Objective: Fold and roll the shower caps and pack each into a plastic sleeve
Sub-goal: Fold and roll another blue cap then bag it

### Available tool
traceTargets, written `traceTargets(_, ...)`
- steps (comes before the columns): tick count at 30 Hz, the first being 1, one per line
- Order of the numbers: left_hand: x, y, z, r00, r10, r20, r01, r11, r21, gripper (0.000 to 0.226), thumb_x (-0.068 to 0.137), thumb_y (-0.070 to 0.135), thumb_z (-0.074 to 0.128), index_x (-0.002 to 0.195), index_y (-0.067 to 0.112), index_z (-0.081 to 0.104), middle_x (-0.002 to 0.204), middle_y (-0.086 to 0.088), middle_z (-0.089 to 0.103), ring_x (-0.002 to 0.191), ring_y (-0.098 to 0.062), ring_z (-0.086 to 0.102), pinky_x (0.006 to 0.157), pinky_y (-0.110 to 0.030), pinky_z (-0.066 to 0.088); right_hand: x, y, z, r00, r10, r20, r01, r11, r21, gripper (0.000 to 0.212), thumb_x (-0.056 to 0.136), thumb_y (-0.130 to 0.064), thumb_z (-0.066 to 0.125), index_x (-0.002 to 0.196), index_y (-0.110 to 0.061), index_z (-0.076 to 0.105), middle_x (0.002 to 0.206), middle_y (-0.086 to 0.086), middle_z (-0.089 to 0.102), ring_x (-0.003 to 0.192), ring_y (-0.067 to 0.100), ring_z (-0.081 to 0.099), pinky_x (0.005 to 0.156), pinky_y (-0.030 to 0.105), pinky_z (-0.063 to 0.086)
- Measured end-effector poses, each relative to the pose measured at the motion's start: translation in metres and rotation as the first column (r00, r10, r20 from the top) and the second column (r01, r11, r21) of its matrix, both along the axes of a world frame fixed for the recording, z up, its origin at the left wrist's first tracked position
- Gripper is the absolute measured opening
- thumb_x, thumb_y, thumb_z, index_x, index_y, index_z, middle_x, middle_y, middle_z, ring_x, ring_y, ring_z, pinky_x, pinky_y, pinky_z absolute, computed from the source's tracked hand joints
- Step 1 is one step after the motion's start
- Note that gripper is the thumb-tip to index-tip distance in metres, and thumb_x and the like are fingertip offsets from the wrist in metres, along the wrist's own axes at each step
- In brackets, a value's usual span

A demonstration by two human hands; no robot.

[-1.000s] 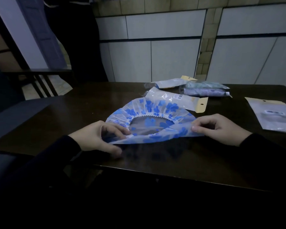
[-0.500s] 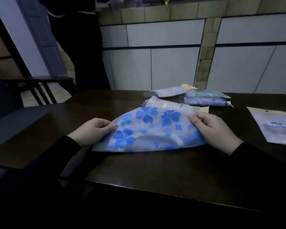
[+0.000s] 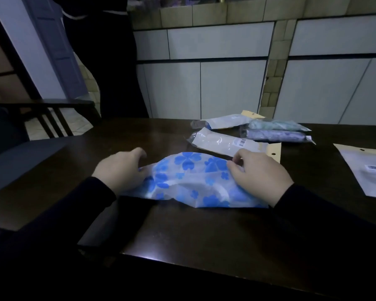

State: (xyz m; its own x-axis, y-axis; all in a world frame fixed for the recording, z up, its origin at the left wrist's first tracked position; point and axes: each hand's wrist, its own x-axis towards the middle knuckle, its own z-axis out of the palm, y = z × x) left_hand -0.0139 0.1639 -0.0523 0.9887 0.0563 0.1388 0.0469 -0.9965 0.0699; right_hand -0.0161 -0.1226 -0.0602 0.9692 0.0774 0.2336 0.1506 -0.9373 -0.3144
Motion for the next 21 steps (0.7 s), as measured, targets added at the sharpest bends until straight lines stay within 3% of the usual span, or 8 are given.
traceTargets(1,0.001,-0.007,0.004,0.995,-0.032,0.096,0.029,0.999,0.038,0.039,0.09,0.043,0.054,0.126,0.027,0.052,0.111,-0.001,0.063,0.103,-0.024,0.059,0.083,-0.033,0.048,0.002,0.004,0.001,1.0,0.009,-0.009,-0.009,1.0,0.009,0.024,0.095,-0.041,0.042,0.097,-0.022,0.058,0.093,0.0,0.062,0.087,0.021,0.058,0.069,0.031,0.043)
traceTargets(3,0.002,-0.028,0.008,0.969,-0.128,0.213,0.137,0.99,-0.03,0.039,0.092,0.045,0.05,0.127,0.029,0.054,0.117,-0.001,0.058,0.109,-0.025,0.054,0.091,-0.038,0.045,0.006,0.01,0.002,0.998,0.037,-0.053,-0.035,0.999,0.034,0.024,0.094,-0.037,0.042,0.094,-0.021,0.06,0.094,0.001,0.064,0.088,0.021,0.058,0.069,0.03,0.042)
traceTargets(7,0.021,-0.057,-0.001,0.958,-0.256,0.13,0.28,0.931,-0.234,0.037,0.096,0.052,0.041,0.125,0.035,0.057,0.127,0.005,0.054,0.118,-0.019,0.047,0.102,-0.043,0.037,0.014,0.021,-0.003,0.993,0.058,-0.101,-0.049,0.995,0.087,0.023,0.096,-0.032,0.042,0.097,-0.018,0.059,0.102,0.004,0.061,0.095,0.023,0.056,0.077,0.032,0.044)
traceTargets(11,0.038,-0.054,-0.016,0.958,-0.27,0.095,0.286,0.884,-0.37,0.025,0.094,0.047,0.05,0.104,0.031,0.066,0.103,0.006,0.064,0.096,-0.013,0.057,0.089,-0.037,0.048,0.016,0.027,-0.018,0.997,0.07,-0.044,-0.062,0.984,0.165,0.019,0.097,-0.032,0.042,0.099,-0.018,0.056,0.105,0.004,0.052,0.099,0.023,0.053,0.087,0.037,0.045)
traceTargets(13,0.041,-0.055,-0.021,0.964,-0.247,0.097,0.264,0.866,-0.425,0.018,0.092,0.043,0.058,0.096,0.027,0.066,0.093,0.007,0.065,0.086,-0.01,0.057,0.076,-0.027,0.047,0.016,0.028,-0.022,0.997,0.068,-0.024,-0.063,0.984,0.169,0.018,0.099,-0.034,0.041,0.1,-0.02,0.052,0.1,0.001,0.053,0.096,0.02,0.054,0.082,0.035,0.045)
traceTargets(15,0.042,-0.056,-0.024,0.96,-0.224,0.166,0.273,0.876,-0.398,0.017,0.091,0.041,0.061,0.092,0.024,0.065,0.083,0.007,0.064,0.076,-0.011,0.056,0.066,-0.026,0.045,0.016,0.028,-0.025,0.998,0.063,-0.007,-0.062,0.988,0.14,0.018,0.099,-0.036,0.04,0.1,-0.021,0.049,0.094,-0.001,0.058,0.09,0.021,0.057,0.075,0.035,0.045)
traceTargets(19,0.046,-0.051,-0.029,0.951,-0.224,0.211,0.285,0.9,-0.33,0.018,0.092,0.038,0.06,0.094,0.021,0.064,0.082,0.002,0.064,0.078,-0.015,0.058,0.068,-0.031,0.049,0.017,0.026,-0.028,0.998,0.054,0.013,-0.055,0.995,0.082,0.017,0.101,-0.036,0.036,0.101,-0.021,0.045,0.086,-0.002,0.059,0.083,0.023,0.059,0.068,0.036,0.045)
traceTargets(21,0.046,-0.048,-0.03,0.937,-0.252,0.242,0.319,0.898,-0.303,0.016,0.091,0.036,0.063,0.099,0.022,0.064,0.089,0.003,0.063,0.083,-0.016,0.058,0.072,-0.034,0.051,0.018,0.025,-0.028,0.998,0.051,0.021,-0.053,0.994,0.098,0.013,0.1,-0.036,0.04,0.103,-0.023,0.045,0.092,-0.003,0.058,0.085,0.019,0.058,0.072,0.036,0.048)
